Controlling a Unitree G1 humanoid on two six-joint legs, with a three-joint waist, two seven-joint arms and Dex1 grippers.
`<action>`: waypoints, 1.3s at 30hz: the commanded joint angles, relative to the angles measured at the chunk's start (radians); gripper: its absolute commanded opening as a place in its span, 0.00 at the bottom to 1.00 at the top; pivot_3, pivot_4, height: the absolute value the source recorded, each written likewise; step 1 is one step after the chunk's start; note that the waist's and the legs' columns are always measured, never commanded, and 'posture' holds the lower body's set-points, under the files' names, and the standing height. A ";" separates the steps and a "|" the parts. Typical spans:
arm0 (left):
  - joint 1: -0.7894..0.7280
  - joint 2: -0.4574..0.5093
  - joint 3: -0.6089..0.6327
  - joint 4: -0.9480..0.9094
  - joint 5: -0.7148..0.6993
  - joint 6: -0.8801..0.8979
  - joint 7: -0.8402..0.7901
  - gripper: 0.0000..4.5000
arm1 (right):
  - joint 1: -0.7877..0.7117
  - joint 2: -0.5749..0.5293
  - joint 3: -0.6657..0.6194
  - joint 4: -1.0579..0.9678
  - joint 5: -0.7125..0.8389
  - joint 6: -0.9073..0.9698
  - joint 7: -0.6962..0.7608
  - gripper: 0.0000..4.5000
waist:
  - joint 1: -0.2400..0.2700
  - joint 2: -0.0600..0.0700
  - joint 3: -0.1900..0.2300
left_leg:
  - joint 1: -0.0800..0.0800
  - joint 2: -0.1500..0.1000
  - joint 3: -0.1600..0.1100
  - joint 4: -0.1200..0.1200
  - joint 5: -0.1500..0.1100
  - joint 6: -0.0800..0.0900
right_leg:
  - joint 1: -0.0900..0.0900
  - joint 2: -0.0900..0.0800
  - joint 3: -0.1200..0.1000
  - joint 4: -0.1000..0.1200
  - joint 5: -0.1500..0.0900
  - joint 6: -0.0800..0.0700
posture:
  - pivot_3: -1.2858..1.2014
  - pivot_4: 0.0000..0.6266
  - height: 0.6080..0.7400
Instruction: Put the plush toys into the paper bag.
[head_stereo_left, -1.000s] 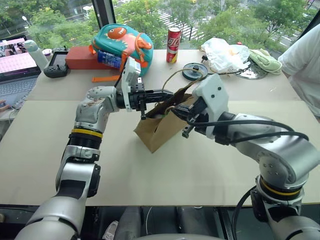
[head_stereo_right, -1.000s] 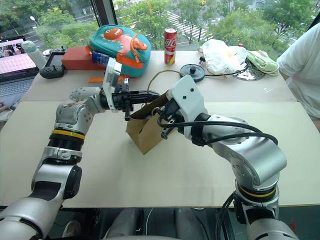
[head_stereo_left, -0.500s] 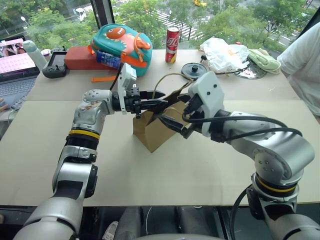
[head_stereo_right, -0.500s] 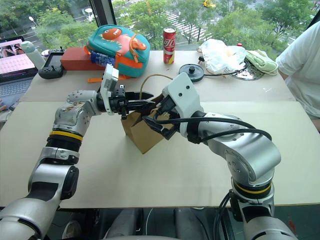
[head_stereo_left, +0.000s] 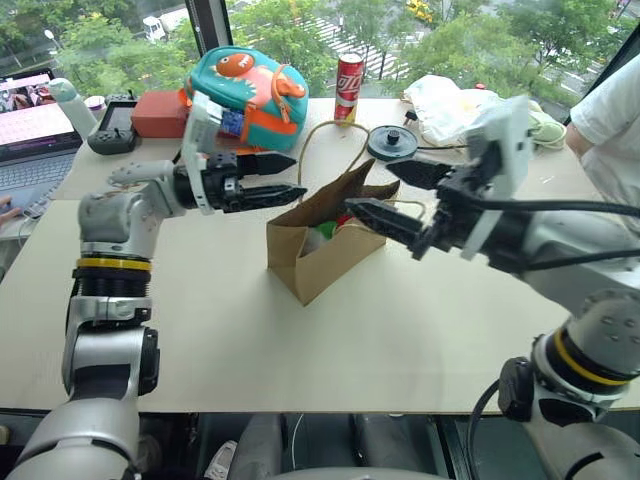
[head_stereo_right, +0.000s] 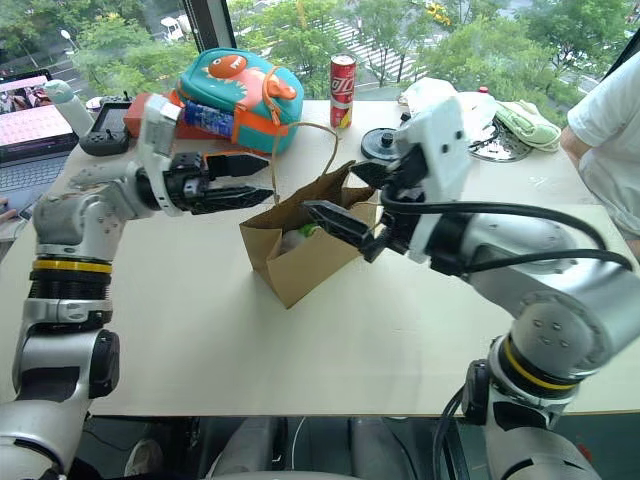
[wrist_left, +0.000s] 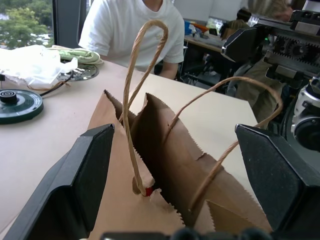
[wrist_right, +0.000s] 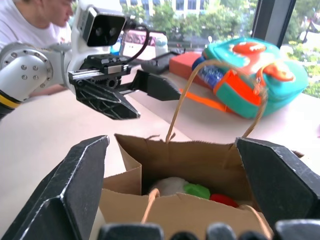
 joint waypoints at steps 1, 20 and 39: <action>0.087 0.048 0.015 -0.126 -0.014 0.006 0.019 0.92 | 0.053 -0.075 -0.079 -0.004 0.081 -0.040 0.042 1.00 | -0.001 0.000 0.000 | 0.001 0.000 0.000 -0.001 0.000 0.000 | 0.000 0.000 0.000 0.000 0.000 0.000 | 0.52 0.24 0.99; 0.345 0.041 0.011 -0.346 -0.025 -0.040 0.162 0.92 | 0.458 -0.274 0.162 -0.051 0.062 -0.334 0.170 1.00 | -0.002 0.000 0.000 | 0.005 0.001 0.003 -0.002 0.000 0.000 | 0.002 0.001 0.002 -0.004 -0.002 0.001 | 0.52 0.24 0.99; 0.552 -0.020 -0.038 -0.550 0.102 -0.247 0.322 0.92 | 0.440 -0.343 0.025 -0.020 0.222 -0.458 0.101 1.00 | 0.006 0.000 0.000 | 0.004 0.000 0.004 -0.002 0.000 0.000 | 0.002 -0.001 0.003 -0.006 -0.001 -0.001 | 0.52 0.24 0.99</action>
